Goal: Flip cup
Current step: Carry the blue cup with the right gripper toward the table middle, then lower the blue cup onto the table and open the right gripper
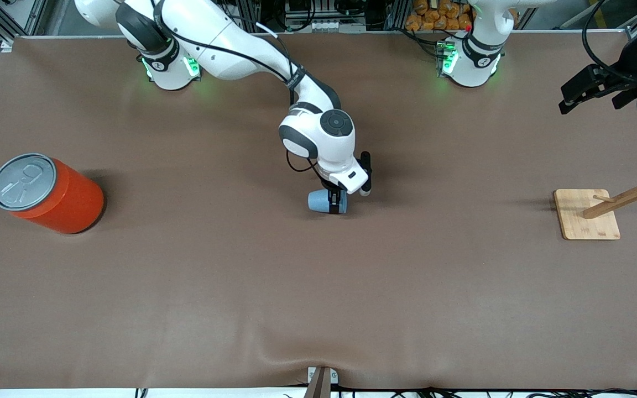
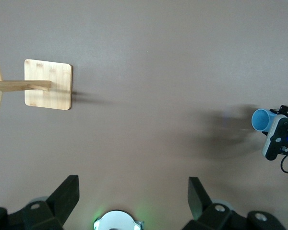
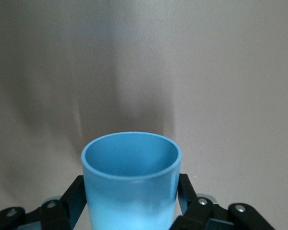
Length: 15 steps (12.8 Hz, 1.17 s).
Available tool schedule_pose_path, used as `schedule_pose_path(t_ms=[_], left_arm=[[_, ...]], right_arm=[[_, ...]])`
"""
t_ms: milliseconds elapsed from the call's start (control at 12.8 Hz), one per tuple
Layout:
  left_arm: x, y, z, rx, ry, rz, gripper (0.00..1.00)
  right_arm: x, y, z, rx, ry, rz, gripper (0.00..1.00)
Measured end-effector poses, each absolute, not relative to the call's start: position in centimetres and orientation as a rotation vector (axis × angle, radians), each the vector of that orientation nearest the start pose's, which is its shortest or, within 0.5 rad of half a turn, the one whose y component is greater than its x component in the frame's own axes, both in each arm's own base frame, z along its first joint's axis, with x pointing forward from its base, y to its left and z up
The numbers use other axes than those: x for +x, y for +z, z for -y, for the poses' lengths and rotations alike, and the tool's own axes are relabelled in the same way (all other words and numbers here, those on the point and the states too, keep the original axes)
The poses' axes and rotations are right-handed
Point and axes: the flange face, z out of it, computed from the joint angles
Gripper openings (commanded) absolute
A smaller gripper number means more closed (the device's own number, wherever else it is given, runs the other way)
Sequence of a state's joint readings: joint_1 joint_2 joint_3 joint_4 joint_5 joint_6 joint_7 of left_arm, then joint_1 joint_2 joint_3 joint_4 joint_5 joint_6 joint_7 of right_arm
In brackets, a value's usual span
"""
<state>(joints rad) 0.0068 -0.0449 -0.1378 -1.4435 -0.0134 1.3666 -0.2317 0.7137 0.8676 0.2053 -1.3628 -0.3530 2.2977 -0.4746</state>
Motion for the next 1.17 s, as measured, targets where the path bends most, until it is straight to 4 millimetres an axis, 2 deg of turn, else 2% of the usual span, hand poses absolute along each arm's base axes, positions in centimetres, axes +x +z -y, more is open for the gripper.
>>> schedule_pose_path(t_ms=[78,156,546,859,1015,1171], left_arm=[[51.2,69.0,7.1,-3.138,0.052,0.156,1.00],[51.2,69.0,7.1,-3.138,0.052,0.156,1.00],[51.2,68.9,7.6,-3.139,0.052,0.141,1.00],[51.0,69.0,8.4,-3.141,0.052,0.114,1.00],[51.0,69.0,8.5,-3.141,0.052,0.111,1.00],[51.0,69.0,8.6,-3.142,0.052,0.108,1.00]], right_arm=[[48.5,21.4,-56.7,-2.322,-0.189,2.250,0.43],[48.6,21.4,-56.7,-2.322,-0.190,2.249,0.99],[48.9,21.5,-56.6,-2.330,-0.194,2.246,1.00],[49.1,22.7,-56.8,-2.340,-0.152,2.243,1.00],[48.8,24.4,-57.1,-2.336,-0.066,2.234,1.00],[48.4,27.7,-57.3,-2.318,-0.003,2.220,1.00]])
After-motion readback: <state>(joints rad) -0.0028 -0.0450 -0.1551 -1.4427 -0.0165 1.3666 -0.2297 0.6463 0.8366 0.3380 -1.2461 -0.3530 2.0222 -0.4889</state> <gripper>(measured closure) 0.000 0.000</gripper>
